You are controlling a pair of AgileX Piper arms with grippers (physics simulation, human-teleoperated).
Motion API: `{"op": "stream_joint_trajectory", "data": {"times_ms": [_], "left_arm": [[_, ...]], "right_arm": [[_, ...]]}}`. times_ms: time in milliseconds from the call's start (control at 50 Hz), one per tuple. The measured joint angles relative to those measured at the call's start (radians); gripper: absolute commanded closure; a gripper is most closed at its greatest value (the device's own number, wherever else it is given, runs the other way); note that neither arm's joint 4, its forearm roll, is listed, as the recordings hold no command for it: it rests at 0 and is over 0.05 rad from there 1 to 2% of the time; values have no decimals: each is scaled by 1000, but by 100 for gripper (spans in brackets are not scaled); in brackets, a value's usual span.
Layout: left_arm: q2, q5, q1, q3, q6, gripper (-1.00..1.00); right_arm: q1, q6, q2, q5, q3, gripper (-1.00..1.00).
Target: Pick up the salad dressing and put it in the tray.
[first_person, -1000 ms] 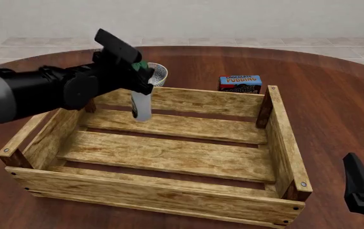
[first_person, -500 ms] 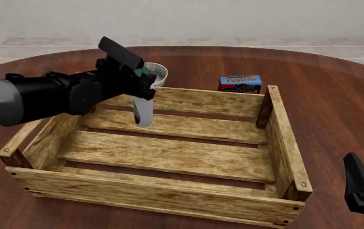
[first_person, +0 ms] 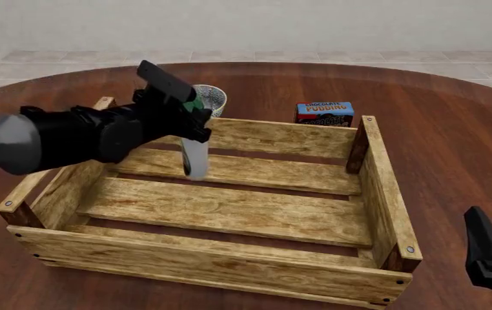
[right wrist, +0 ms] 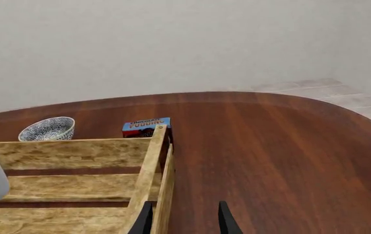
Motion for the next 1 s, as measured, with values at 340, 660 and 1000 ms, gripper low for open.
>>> {"op": "stream_joint_trajectory", "data": {"times_ms": [340, 660, 1000], "left_arm": [[26, -22, 1, 19, -21, 100], [53, -45, 1, 37, -29, 100], [80, -68, 1, 52, -42, 100]], "right_arm": [[-2, 1, 7, -5, 0, -100], [-5, 2, 12, -7, -1, -100], [-8, 6, 25, -21, 0, -100]]}}
